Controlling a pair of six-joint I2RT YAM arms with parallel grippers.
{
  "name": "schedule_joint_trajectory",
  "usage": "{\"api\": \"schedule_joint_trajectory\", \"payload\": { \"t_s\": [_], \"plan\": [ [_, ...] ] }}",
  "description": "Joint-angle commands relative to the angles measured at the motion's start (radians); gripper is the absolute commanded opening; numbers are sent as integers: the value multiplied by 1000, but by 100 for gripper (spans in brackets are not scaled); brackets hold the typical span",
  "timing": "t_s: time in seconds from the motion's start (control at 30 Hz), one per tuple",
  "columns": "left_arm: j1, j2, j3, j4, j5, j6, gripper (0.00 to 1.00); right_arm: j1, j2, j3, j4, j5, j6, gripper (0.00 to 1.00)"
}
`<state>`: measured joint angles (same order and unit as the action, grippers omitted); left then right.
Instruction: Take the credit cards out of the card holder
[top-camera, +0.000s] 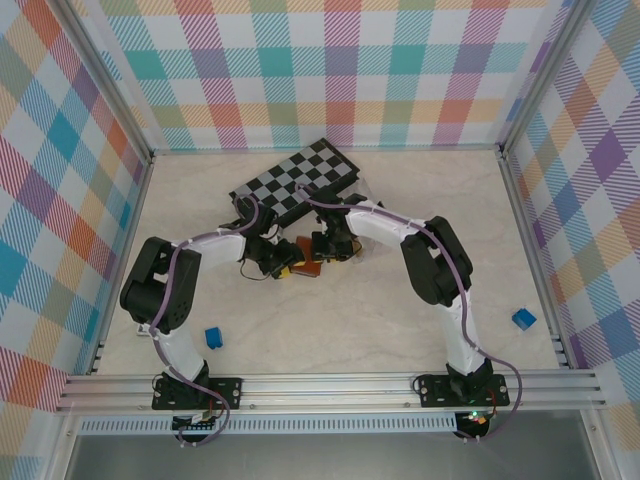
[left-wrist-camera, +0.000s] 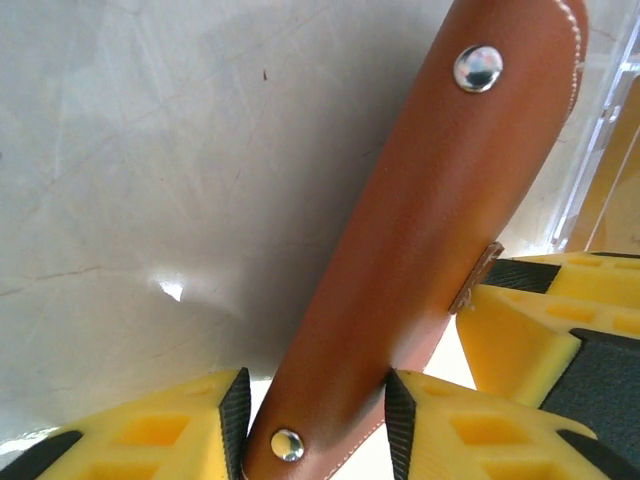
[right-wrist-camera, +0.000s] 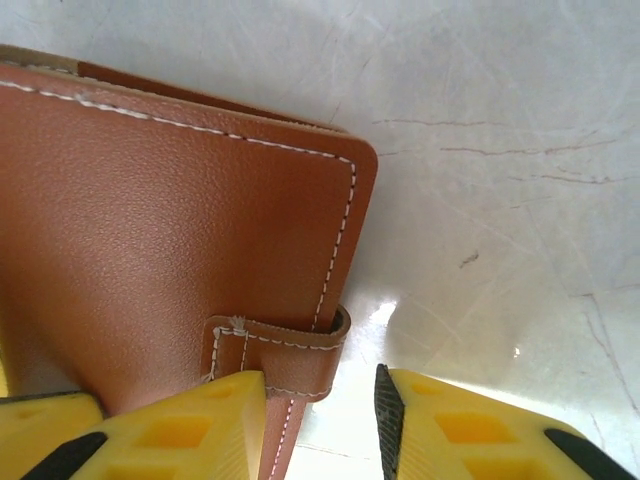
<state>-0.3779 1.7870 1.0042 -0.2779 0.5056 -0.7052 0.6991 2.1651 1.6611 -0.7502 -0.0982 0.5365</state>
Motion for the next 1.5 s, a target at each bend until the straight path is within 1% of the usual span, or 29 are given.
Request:
{"api": "schedule_joint_trajectory", "payload": {
  "t_s": [0.0, 0.07, 0.1, 0.17, 0.27, 0.37, 0.43, 0.53, 0.63, 0.7, 0.77, 0.83, 0.9, 1.0, 1.2, 1.4, 1.47],
  "plan": [
    [7, 13, -1, 48, 48, 27, 30, 0, 27, -3, -31, -23, -17, 36],
    [7, 4, 5, 34, 53, 47, 20, 0, 7, -6, -21, -30, -17, 37],
    [7, -5, 13, 14, 44, 61, 17, 0, -9, -10, -16, -32, -14, 37],
    [7, -32, 28, -62, 4, 91, 15, 0, -58, -27, -3, -38, -5, 39],
    [1, -103, 56, -208, -106, 151, 13, 0, -165, -67, 23, -56, 13, 42],
    [-27, -188, 92, -365, -257, 218, 12, 0, -296, -137, 61, -56, 27, 49],
    [-55, -231, 119, -456, -360, 250, 12, 0, -371, -186, 70, -34, 32, 55],
    [-123, -269, 167, -587, -541, 288, 13, 0, -467, -253, 41, 26, 40, 59],
    [-196, -283, 202, -666, -697, 294, 13, -1, -558, -323, 15, 93, 58, 63],
    [-265, -276, 225, -703, -808, 296, 13, -5, -630, -374, -1, 138, 75, 66],
    [-327, -255, 235, -718, -891, 300, 13, -17, -695, -418, -19, 181, 95, 67],
    [-390, -223, 235, -707, -944, 321, 13, -33, -763, -464, -31, 219, 121, 68],
    [-434, -194, 227, -676, -940, 354, 12, -48, -821, -507, -32, 249, 144, 69],
    [-455, -161, 194, -606, -864, 384, 13, -62, -881, -564, -22, 296, 174, 70],
    [-456, -175, 124, -491, -667, 411, 27, -66, -874, -578, -20, 299, 183, 69],
    [-455, -202, 68, -436, -599, 415, 30, -67, -863, -577, -19, 308, 183, 69],
    [-455, -212, 58, -429, -589, 402, 34, -66, -863, -575, -20, 309, 184, 69]
  ]
}}
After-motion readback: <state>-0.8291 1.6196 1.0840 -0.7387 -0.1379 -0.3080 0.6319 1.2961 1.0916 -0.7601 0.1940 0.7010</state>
